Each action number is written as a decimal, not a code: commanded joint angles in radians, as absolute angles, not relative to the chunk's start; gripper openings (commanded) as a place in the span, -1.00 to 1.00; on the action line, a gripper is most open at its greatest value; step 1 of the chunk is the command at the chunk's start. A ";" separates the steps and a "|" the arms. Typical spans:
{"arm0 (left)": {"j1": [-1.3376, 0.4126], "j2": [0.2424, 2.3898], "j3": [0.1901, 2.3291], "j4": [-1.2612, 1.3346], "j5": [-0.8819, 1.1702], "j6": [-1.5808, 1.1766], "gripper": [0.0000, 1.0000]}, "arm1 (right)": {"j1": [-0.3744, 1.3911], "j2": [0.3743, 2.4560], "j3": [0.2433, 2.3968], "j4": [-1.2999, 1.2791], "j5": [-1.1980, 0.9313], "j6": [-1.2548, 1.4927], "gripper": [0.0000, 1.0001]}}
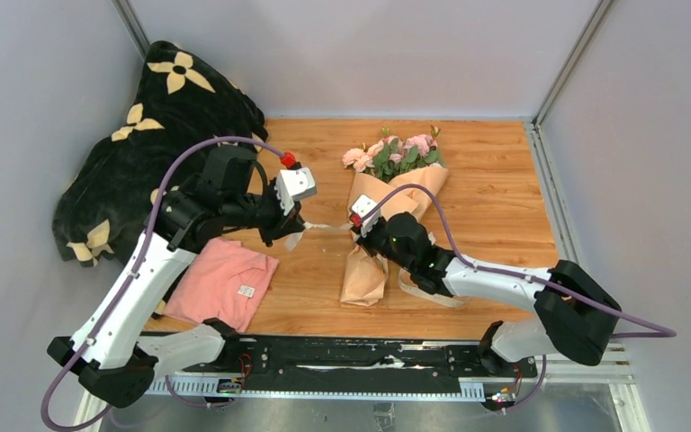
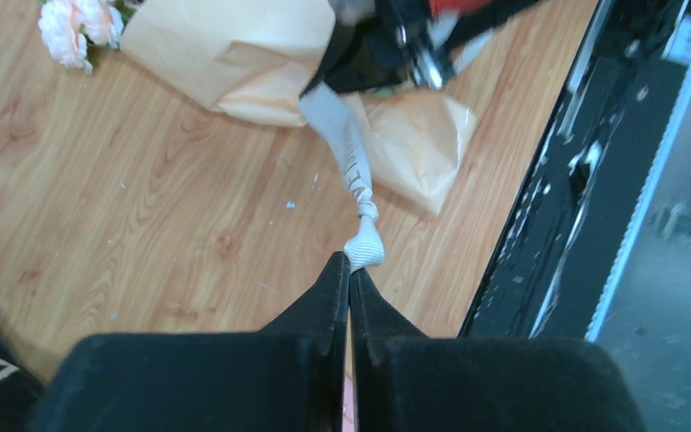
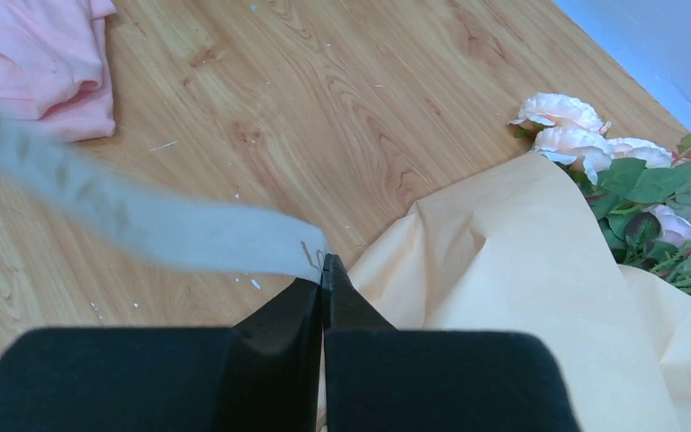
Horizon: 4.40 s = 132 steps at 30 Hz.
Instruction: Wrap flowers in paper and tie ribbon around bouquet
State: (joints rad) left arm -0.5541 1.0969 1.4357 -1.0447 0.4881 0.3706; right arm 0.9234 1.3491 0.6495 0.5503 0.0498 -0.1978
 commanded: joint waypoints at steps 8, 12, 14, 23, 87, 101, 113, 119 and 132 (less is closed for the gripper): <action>-0.563 0.926 1.052 -1.075 0.359 0.667 0.53 | 0.824 1.264 0.601 0.507 -0.175 -0.223 -1.00; -0.563 1.138 1.181 -1.027 0.491 0.581 0.50 | 0.823 1.258 0.600 0.505 -0.258 -0.247 -1.00; -0.562 1.238 1.166 -0.900 0.618 0.499 0.44 | 0.822 1.266 0.602 0.516 -0.317 -0.259 -1.00; -0.546 1.388 0.957 -0.205 0.935 0.508 -0.03 | 0.822 1.212 0.589 0.438 -0.423 -0.365 -1.00; -0.589 1.695 0.573 0.882 0.804 0.203 -1.00 | 0.483 0.997 0.719 -0.326 -0.167 0.226 0.05; -0.620 1.682 0.570 0.871 0.786 0.210 -1.00 | 0.586 1.314 0.724 -0.387 -0.190 0.463 -0.11; -0.631 1.671 0.565 0.871 0.776 0.213 -1.00 | 0.638 1.441 0.651 -0.281 -0.219 0.513 -0.75; -0.632 1.660 0.554 0.872 0.770 0.232 -1.00 | 0.485 1.177 0.719 -0.500 -0.135 0.481 -1.00; -0.653 1.632 0.521 0.887 0.743 0.278 -1.00 | 0.594 1.177 1.269 0.064 -0.569 0.204 -1.00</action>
State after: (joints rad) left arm -0.6376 1.6726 0.5407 0.8528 0.7506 0.2436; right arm 0.5030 0.9962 1.1404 -0.1455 -0.4419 0.3180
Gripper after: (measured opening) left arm 0.010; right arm 0.006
